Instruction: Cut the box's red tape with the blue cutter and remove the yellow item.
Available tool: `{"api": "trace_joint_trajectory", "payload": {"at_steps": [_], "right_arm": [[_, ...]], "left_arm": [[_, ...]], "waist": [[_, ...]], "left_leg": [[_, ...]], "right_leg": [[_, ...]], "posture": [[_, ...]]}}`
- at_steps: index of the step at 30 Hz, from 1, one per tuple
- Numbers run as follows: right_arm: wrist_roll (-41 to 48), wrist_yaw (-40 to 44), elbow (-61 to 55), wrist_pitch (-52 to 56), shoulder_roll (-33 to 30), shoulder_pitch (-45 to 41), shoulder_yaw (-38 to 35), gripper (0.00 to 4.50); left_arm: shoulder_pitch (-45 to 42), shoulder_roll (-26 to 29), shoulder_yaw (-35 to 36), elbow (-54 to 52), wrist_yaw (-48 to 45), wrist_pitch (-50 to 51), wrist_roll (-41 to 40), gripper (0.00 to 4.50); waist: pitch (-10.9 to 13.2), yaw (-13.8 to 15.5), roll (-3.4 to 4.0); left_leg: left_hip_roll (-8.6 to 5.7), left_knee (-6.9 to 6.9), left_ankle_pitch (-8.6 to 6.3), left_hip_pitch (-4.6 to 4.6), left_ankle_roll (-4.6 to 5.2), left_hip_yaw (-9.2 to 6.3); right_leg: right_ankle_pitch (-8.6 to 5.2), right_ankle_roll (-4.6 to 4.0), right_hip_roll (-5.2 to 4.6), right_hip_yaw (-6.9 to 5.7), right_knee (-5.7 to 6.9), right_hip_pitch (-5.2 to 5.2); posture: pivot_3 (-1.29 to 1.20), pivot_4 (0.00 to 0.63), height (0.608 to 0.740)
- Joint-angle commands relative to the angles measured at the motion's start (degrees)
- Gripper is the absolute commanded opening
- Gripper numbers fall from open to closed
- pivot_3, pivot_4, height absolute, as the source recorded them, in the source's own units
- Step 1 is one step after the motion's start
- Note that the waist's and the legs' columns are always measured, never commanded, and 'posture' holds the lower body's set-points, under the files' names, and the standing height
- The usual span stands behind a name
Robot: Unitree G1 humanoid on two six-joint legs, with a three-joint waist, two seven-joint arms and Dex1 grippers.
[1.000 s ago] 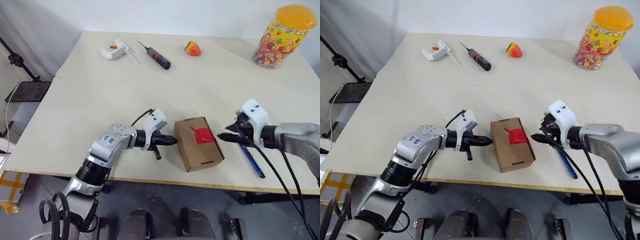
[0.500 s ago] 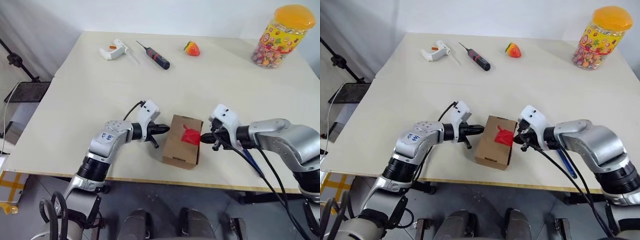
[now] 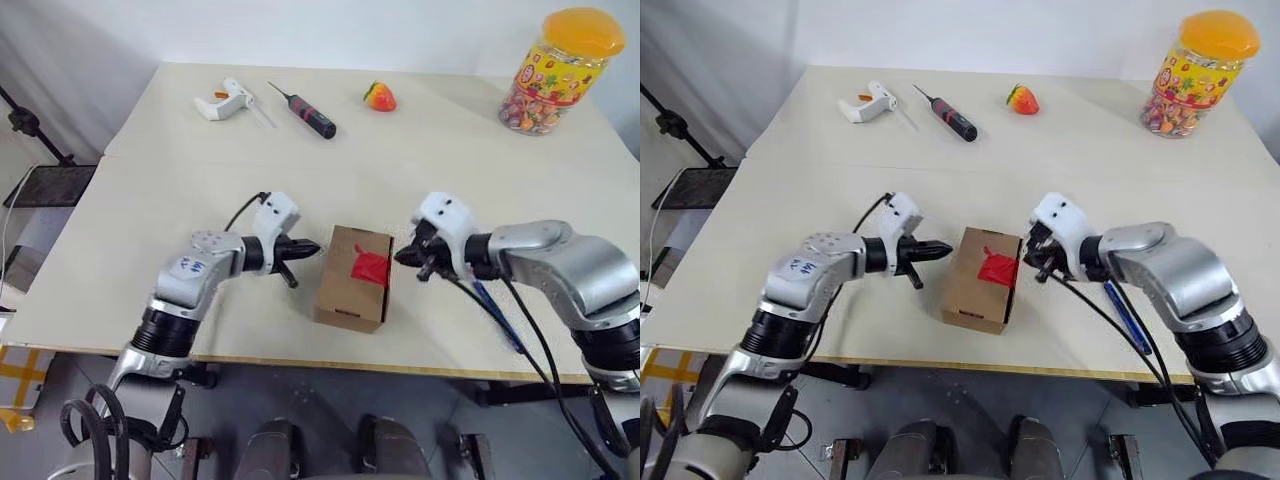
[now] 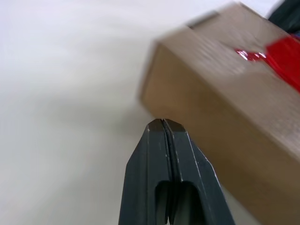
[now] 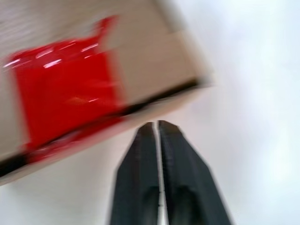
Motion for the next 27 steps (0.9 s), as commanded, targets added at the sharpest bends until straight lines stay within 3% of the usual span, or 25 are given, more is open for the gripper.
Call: {"api": "trace_joint_trajectory", "payload": {"at_steps": [1,9,27], "right_arm": [[-0.4,-1.8,-0.4,1.1,1.0,-1.8,-3.5,1.58],[-1.1,-3.9,0.4,1.8,5.6,-2.4,-3.0,4.41],[-4.4,-3.7,0.6,1.2,1.9,2.7,-2.2,4.46]], "left_arm": [[-3.1,0.1,1.5,-1.3,-2.2,-0.5,-2.2,0.00],[-8.4,-2.9,-3.9,2.4,-7.9,-4.2,-0.6,0.00],[-6.5,-0.6,-12.8,2.8,-13.9,-10.0,5.8,0.00]], "waist": [[0.0,0.0,0.00],[0.0,-0.1,0.00],[0.0,0.0,-0.03]], "left_leg": [[-0.01,0.00,0.00,0.00,0.00,0.00],[-0.04,-0.02,0.00,0.00,0.00,0.03],[-0.03,-0.03,0.00,0.04,0.00,0.02]], "right_leg": [[0.00,0.00,0.00,0.00,0.00,0.00],[0.00,0.00,0.01,-0.01,0.00,0.00],[0.00,0.00,0.01,0.00,0.01,0.02]], "posture": [[0.00,0.150,0.740],[0.00,0.150,0.740],[0.00,0.150,0.740]]}}
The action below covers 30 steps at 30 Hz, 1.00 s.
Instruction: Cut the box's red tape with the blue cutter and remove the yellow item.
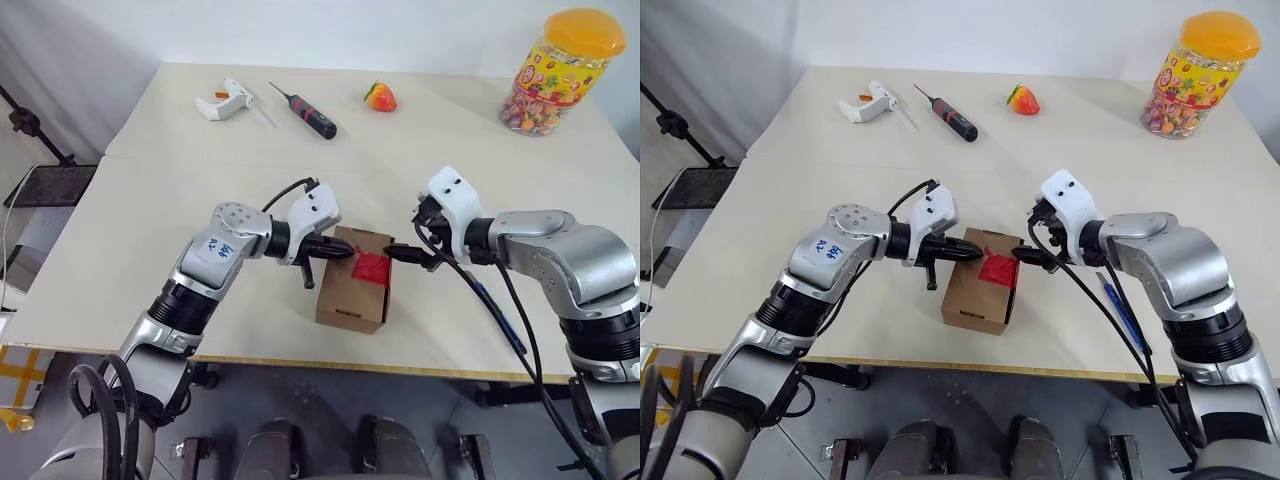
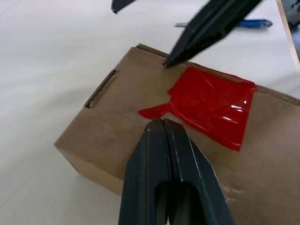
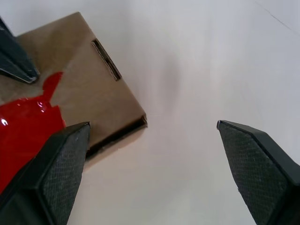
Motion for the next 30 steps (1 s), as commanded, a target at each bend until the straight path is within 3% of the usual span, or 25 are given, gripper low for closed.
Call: {"api": "trace_joint_trajectory", "payload": {"at_steps": [1,17,25,30], "right_arm": [[-2.0,-0.1,0.7,0.0,-2.4,3.2,0.2,4.46],[-8.2,2.2,3.5,-6.5,-5.3,10.4,5.3,4.46],[6.9,4.1,4.7,10.6,3.8,10.6,-13.2,4.46],[11.8,4.5,10.3,18.7,8.6,9.3,-17.8,4.46]], "left_arm": [[1.0,0.6,-0.9,-1.2,-0.8,0.2,1.0,0.00],[2.9,1.2,0.8,-3.9,1.5,3.4,0.6,0.00],[4.1,1.2,1.5,-5.0,2.5,4.1,0.5,0.00],[4.2,1.0,1.5,-4.7,2.5,3.7,0.7,0.00]], "waist": [[0.0,0.0,-0.03],[-0.1,0.0,-0.16],[-0.1,-0.1,-0.16],[-0.1,-0.2,-0.16]], "left_leg": [[0.00,0.00,0.00,0.01,0.00,0.00],[0.03,0.02,0.00,0.08,0.00,-0.02],[0.05,0.03,0.00,0.09,0.00,-0.02],[0.05,0.04,0.00,0.12,0.00,-0.01]], "right_leg": [[0.00,0.00,0.00,0.00,-0.01,0.03],[0.00,0.00,0.00,0.01,-0.02,0.09],[0.00,0.00,0.01,0.00,-0.01,0.12],[0.00,0.00,0.01,0.02,0.01,0.12]], "posture": [[0.00,0.150,0.740],[0.00,0.150,0.740],[0.00,0.150,0.740],[0.00,0.150,0.740]]}}
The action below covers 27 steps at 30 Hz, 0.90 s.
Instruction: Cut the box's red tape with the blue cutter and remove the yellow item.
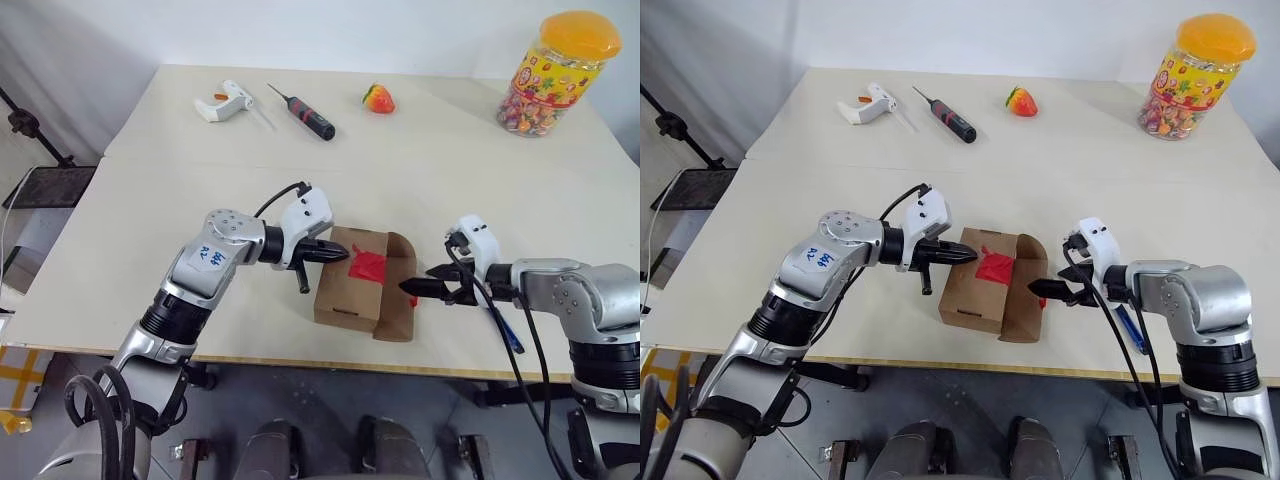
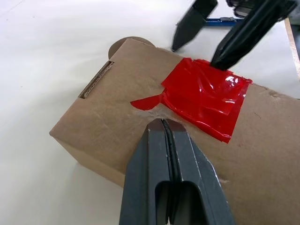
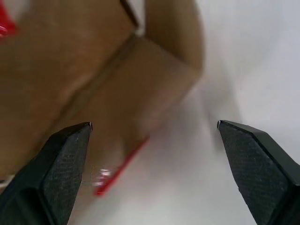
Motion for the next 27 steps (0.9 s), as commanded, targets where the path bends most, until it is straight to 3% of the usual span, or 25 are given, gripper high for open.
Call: {"api": "trace_joint_trajectory", "payload": {"at_steps": [1,7,12,15,21,25,27], "right_arm": [[3.8,1.1,5.5,5.3,3.2,-0.9,-2.7,4.46],[4.2,1.1,15.8,5.7,7.8,-4.9,-2.7,4.46],[3.5,0.4,17.8,4.7,9.6,-6.7,-0.6,4.46],[3.2,-0.7,18.8,5.1,10.3,-7.4,-1.6,3.86],[3.1,-2.9,18.7,6.2,11.7,-8.4,-3.5,1.90],[3.1,-7.6,16.6,10.1,12.1,-10.9,-8.6,0.46],[4.7,-10.3,14.7,10.9,11.5,-12.0,-9.9,0.07]], "left_arm": [[1.1,0.1,-0.7,0.1,0.4,0.2,0.9,0.00],[0.7,0.0,-1.0,0.8,0.0,-0.8,1.1,0.00],[0.5,-0.1,-1.0,1.0,-0.2,-1.1,1.4,0.00],[0.6,-0.1,-1.0,1.0,-0.3,-1.2,1.5,0.00],[1.0,0.1,-1.1,0.5,-0.3,-1.4,1.5,0.00],[1.1,0.3,-0.8,1.2,-0.3,-2.2,1.7,0.00],[1.1,0.3,-0.7,1.4,-0.1,-2.5,1.8,0.00]], "waist": [[0.0,0.0,-0.01],[-0.1,-0.7,-0.13],[-0.2,-1.6,-0.16],[-0.2,-1.6,-0.16],[-0.2,-1.5,-0.15],[-0.2,-1.5,-0.14],[-0.1,-1.5,-0.06]], "left_leg": [[0.00,0.00,0.00,0.00,0.00,0.01],[0.02,-0.04,0.00,0.13,-0.01,0.08],[0.07,-0.08,0.03,0.19,-0.08,0.09],[0.09,-0.07,0.04,0.20,-0.09,0.09],[0.08,-0.08,0.03,0.17,-0.10,0.11],[0.08,-0.08,0.03,0.14,-0.10,0.11],[0.07,-0.07,0.03,0.09,-0.10,0.12]], "right_leg": [[0.00,0.00,0.00,0.00,0.00,0.00],[-0.01,-0.01,0.03,0.07,0.09,0.01],[-0.03,-0.05,0.06,0.10,0.17,0.00],[-0.03,-0.06,0.07,0.13,0.18,0.00],[-0.04,-0.06,0.07,0.16,0.18,-0.04],[-0.04,-0.06,0.06,0.17,0.19,-0.08],[-0.04,-0.07,0.05,0.18,0.19,-0.12]], "posture": [[0.00,0.150,0.740],[0.00,0.150,0.740],[0.00,0.150,0.740],[0.00,0.150,0.740],[0.00,0.150,0.740],[0.00,0.150,0.740],[0.00,0.150,0.740]]}}
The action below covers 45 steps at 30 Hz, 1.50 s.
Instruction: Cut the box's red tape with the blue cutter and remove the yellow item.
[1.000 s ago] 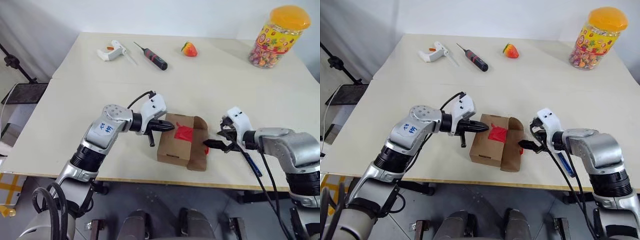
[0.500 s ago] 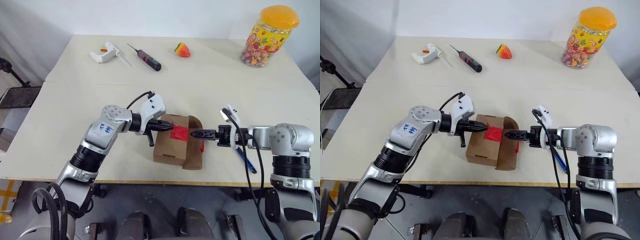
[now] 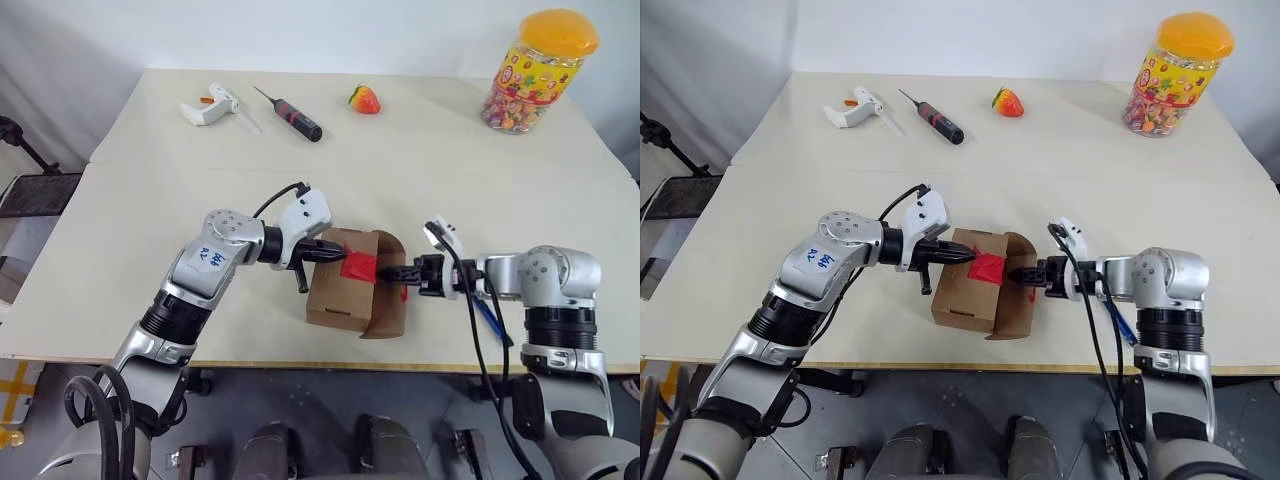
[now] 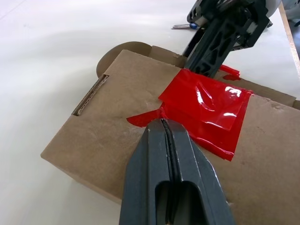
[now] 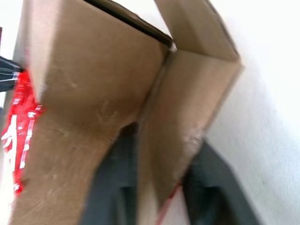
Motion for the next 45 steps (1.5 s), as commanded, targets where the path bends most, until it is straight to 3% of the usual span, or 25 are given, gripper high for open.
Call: {"api": "trace_joint_trajectory", "payload": {"at_steps": [1,7,16,19,22,24,26,39,45], "right_arm": [[4.1,-5.8,-4.9,2.0,-1.7,-2.8,-3.2,0.07],[18.6,-18.0,-8.9,2.0,-6.4,-6.1,-2.9,0.07],[55.7,-48.5,-7.9,1.5,-19.2,-13.0,4.9,0.07],[72.9,-59.7,-9.4,-7.4,-24.7,-10.9,11.9,0.07],[77.6,-63.9,-11.9,-12.4,-27.2,-8.2,15.7,0.07],[63.1,-55.3,-17.5,-15.0,-27.0,-5.3,14.9,0.07],[55.1,-49.2,-14.9,-17.5,-26.3,-2.4,14.1,0.07],[28.7,-13.9,9.5,-16.0,-22.3,-4.6,16.8,4.47],[19.0,6.0,18.2,-17.2,-19.3,-8.1,22.2,4.47]], "left_arm": [[1.1,0.3,-0.5,0.8,0.1,-0.8,1.1,0.00],[1.6,-0.1,-0.4,1.3,0.7,-1.5,1.2,0.00],[2.5,-1.8,0.4,2.1,3.0,-3.0,1.4,0.00],[2.5,-2.1,0.5,2.4,3.2,-3.0,1.3,0.00],[2.6,-2.3,0.4,2.5,3.4,-3.1,1.3,0.00],[2.5,-3.0,0.2,2.9,3.5,-3.5,1.3,0.00],[2.2,-3.6,0.2,3.1,3.5,-3.5,1.2,0.00],[2.7,-2.8,0.1,0.8,2.9,-2.2,1.3,0.00],[3.2,-1.4,0.1,-1.4,2.8,-0.3,1.0,0.00]], "waist": [[0.0,0.1,0.06],[0.1,0.4,0.12],[0.1,0.2,0.23],[0.1,0.4,0.23],[0.1,0.5,0.21],[0.1,0.5,0.20],[0.1,0.9,0.20],[0.1,1.5,0.20],[0.1,1.2,0.21]], "left_leg": [[-0.02,0.00,0.00,-0.01,0.00,0.01],[-0.11,0.01,0.00,-0.09,0.01,-0.06],[-0.04,-0.02,0.00,-0.08,0.02,-0.06],[-0.06,0.00,0.00,-0.10,0.04,-0.03],[-0.06,0.01,-0.01,-0.13,0.06,-0.05],[-0.05,0.01,-0.01,-0.12,0.06,-0.04],[-0.03,0.02,-0.02,-0.13,0.07,-0.01],[-0.05,0.04,-0.02,-0.17,0.15,0.01],[-0.05,0.04,-0.02,-0.15,0.15,0.01]], "right_leg": [[0.00,0.00,-0.02,0.02,0.01,-0.02],[0.00,0.00,-0.10,-0.02,0.00,-0.04],[0.00,0.00,-0.09,-0.07,-0.04,-0.04],[0.00,0.00,-0.12,-0.05,-0.05,-0.03],[0.00,0.00,-0.12,-0.09,-0.10,-0.03],[0.00,0.00,-0.12,-0.09,-0.13,-0.01],[0.01,0.01,-0.11,-0.08,-0.17,0.00],[0.04,0.07,-0.11,-0.08,-0.19,-0.01],[0.04,0.07,-0.09,-0.09,-0.18,0.00]], "posture": [[0.00,0.150,0.740],[0.00,0.150,0.740],[0.00,0.150,0.740],[0.00,0.150,0.740],[0.00,0.150,0.740],[0.00,0.150,0.740],[0.00,0.150,0.740],[0.00,0.150,0.740],[0.00,0.150,0.740]]}}
